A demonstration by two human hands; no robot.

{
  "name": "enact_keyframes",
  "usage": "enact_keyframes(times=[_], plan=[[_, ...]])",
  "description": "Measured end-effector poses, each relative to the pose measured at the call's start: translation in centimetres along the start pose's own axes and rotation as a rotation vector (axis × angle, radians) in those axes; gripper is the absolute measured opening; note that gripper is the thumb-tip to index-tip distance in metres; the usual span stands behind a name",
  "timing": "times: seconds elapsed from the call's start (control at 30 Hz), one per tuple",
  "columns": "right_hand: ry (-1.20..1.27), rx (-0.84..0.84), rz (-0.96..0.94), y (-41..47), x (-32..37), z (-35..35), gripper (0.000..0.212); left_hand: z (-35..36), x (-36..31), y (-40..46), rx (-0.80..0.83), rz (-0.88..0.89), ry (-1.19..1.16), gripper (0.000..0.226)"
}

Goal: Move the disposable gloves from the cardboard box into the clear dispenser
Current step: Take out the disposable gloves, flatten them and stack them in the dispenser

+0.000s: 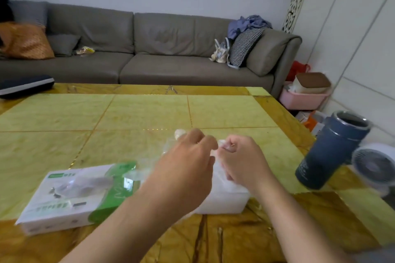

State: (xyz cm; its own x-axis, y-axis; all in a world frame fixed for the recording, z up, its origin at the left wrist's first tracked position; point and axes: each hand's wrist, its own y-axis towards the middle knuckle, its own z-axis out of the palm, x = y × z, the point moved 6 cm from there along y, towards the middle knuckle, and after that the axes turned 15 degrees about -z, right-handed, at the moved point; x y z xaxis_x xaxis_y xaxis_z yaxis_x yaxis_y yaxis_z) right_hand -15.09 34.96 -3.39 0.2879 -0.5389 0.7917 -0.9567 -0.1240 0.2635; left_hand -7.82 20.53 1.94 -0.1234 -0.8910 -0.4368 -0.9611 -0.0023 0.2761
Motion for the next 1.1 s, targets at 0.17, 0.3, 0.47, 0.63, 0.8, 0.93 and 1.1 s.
enact_keyframes(times=[0.17,0.3,0.47,0.63,0.8,0.93,1.1], plan=[[-0.373,-0.027,-0.039,-0.3,-0.9,-0.5,0.041,6.1,3.0,1.1,0.366,-0.196,0.277,0.043],[-0.655,0.005,-0.072,-0.5,0.0,-1.1,0.028,6.7,3.8,1.8,0.485,-0.202,0.301,0.057],[-0.767,-0.003,-0.061,-0.8,0.3,-1.5,0.022,6.7,4.8,2.8,0.667,-0.228,0.274,0.089],[-0.851,0.013,-0.034,-1.1,-0.1,-1.1,0.027,6.5,3.7,3.7,0.57,-0.135,0.399,0.069],[-0.845,-0.032,-0.087,-1.4,1.1,-1.2,0.027,7.9,2.9,4.2,0.553,-0.053,0.514,0.06],[-0.643,0.144,-0.321,-1.6,4.3,0.1,0.026,8.3,3.0,4.4,0.551,-0.025,0.505,0.048],[-0.61,0.478,-0.111,-1.8,2.2,1.5,0.017,8.5,3.8,4.2,0.594,0.011,0.408,0.054]])
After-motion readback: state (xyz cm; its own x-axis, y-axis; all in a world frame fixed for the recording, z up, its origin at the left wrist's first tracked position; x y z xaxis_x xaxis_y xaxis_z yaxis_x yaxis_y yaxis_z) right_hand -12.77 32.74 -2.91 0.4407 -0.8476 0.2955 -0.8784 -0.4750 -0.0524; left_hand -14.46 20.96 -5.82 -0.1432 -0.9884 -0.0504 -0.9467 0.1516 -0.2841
